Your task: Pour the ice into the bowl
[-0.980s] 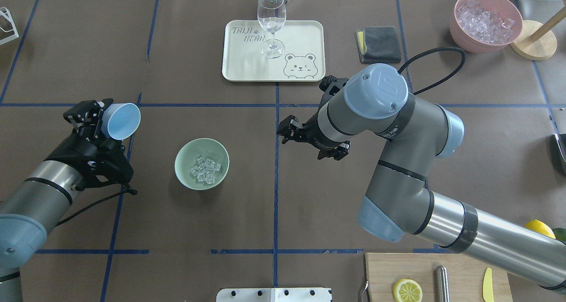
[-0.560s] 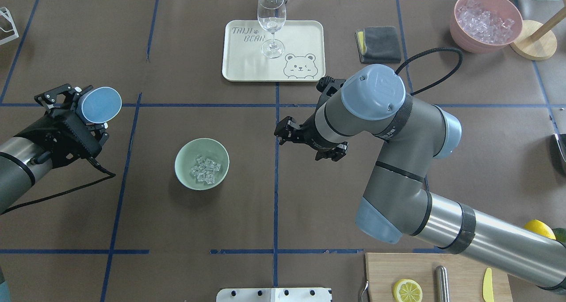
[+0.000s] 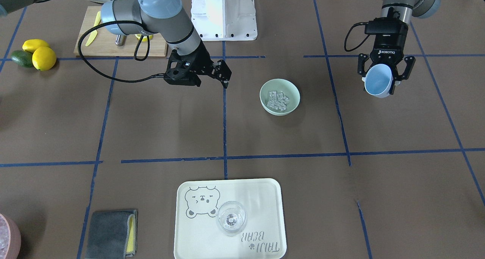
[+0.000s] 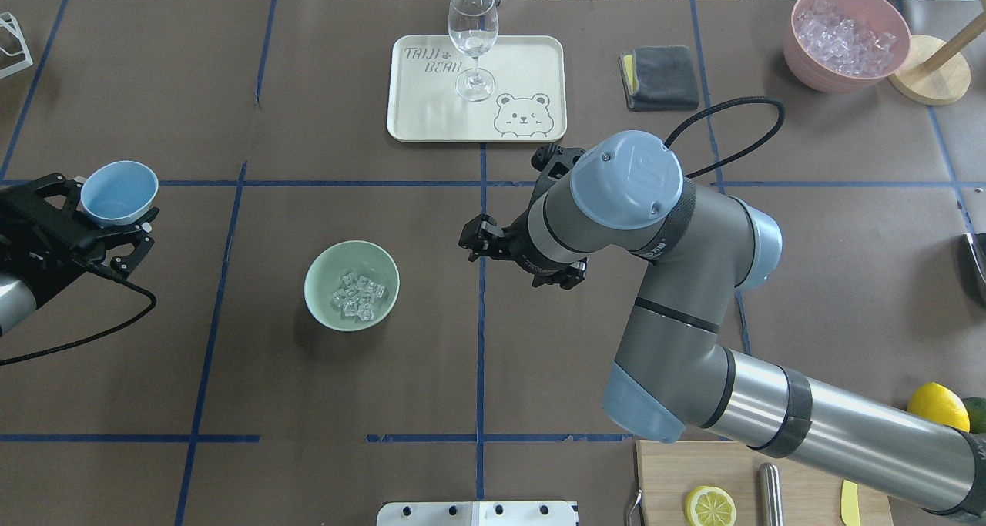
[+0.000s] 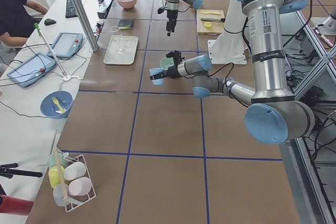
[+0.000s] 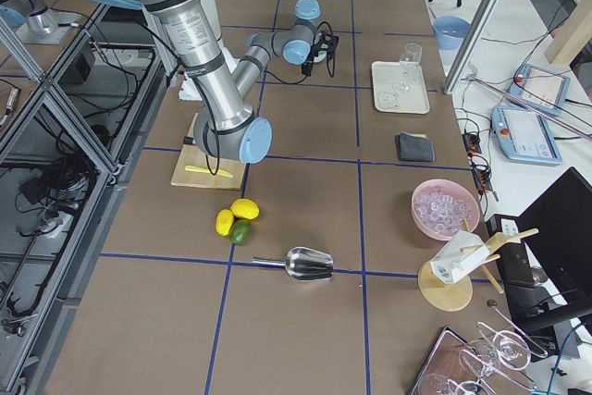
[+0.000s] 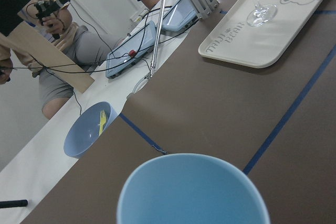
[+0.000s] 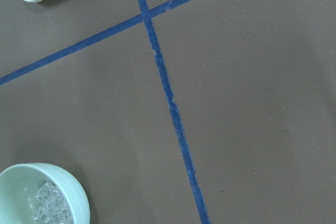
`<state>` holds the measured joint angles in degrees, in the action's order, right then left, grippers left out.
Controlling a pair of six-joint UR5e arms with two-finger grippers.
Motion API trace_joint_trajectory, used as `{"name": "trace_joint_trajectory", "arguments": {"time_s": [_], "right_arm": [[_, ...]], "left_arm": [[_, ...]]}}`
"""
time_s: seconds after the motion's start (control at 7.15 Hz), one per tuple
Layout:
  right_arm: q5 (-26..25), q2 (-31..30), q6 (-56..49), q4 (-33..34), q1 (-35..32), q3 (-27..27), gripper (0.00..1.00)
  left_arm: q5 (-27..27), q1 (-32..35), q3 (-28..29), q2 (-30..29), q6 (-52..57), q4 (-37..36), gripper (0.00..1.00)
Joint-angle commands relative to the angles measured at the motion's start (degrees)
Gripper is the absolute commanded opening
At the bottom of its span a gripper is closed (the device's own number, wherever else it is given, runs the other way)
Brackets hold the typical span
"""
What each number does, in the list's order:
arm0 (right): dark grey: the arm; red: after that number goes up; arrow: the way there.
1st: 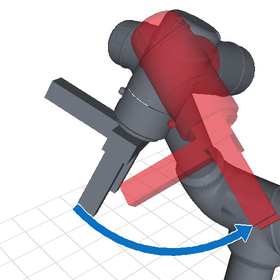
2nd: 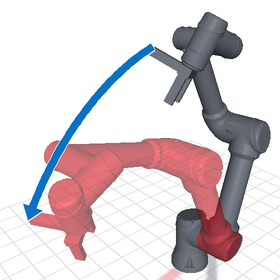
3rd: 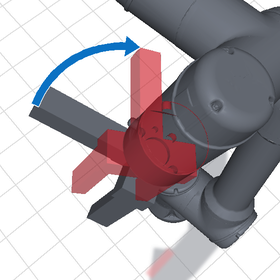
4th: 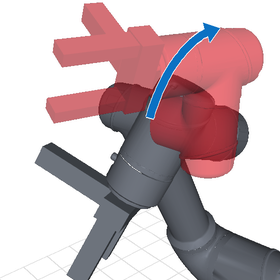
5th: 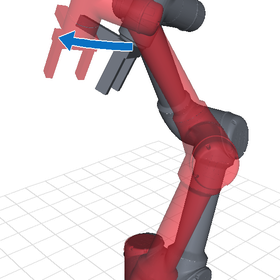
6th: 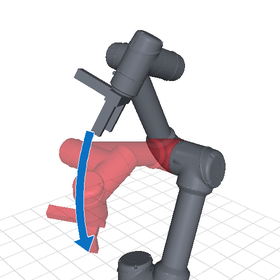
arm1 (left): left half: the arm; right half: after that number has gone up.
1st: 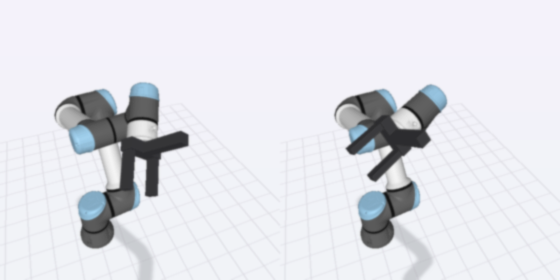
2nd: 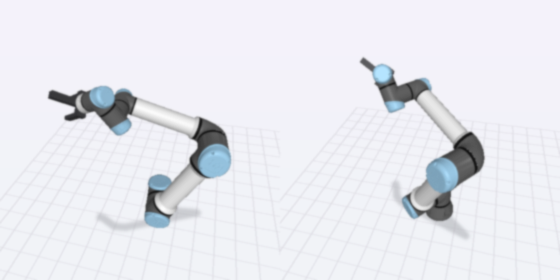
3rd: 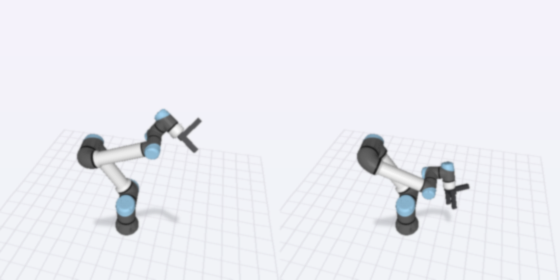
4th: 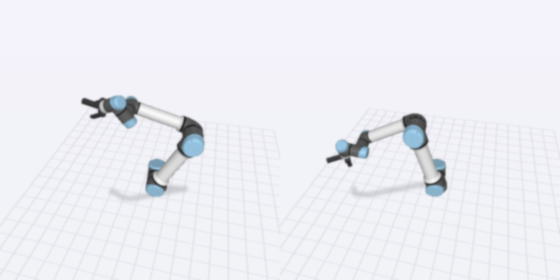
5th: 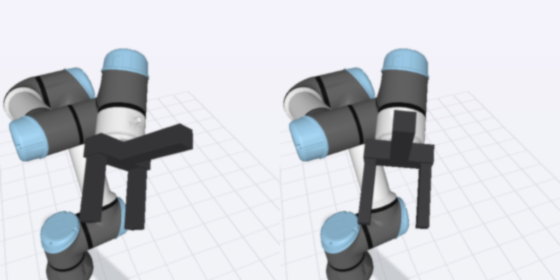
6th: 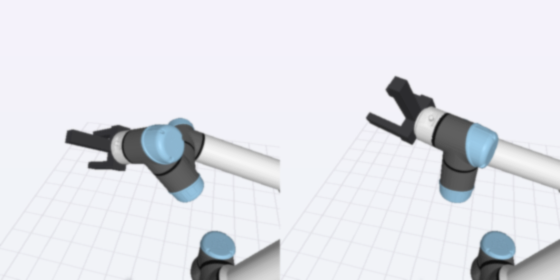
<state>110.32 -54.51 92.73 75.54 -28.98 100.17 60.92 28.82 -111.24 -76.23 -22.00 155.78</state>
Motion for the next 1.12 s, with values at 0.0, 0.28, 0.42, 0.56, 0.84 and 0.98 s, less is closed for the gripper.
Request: {"name": "trace_joint_trajectory", "arguments": {"time_s": [0.0, 0.28, 0.42, 0.56, 0.84, 0.98], "right_arm": [[-1.3, 0.5, 0.7, 0.0, 1.4, -0.1, 1.00], [-4.7, 3.8, 2.2, 0.0, 3.3, -2.7, 1.00], [-5.1, 4.3, 2.2, 0.0, 3.7, -3.0, 1.00], [-5.2, 4.3, 2.2, 0.0, 3.8, -3.1, 1.00], [-5.1, 4.4, 2.3, 0.0, 3.8, -3.1, 1.00], [-5.2, 4.4, 2.3, 0.0, 3.8, -3.1, 1.00]], "left_arm": [[-3.2, 0.0, 4.2, 0.5, -18.0, 2.3, 0.00], [-10.1, -0.2, 8.0, 1.9, -27.4, 2.3, 0.00], [-14.2, -0.5, 10.8, 1.8, -31.4, 3.4, 0.00], [-16.6, -1.0, 13.0, 1.8, -35.1, 6.4, 0.00], [-20.7, -5.8, 17.1, 1.2, -42.5, 8.2, 0.00], [-20.9, -8.5, 17.4, 0.8, -46.8, 8.2, 0.00]]}}
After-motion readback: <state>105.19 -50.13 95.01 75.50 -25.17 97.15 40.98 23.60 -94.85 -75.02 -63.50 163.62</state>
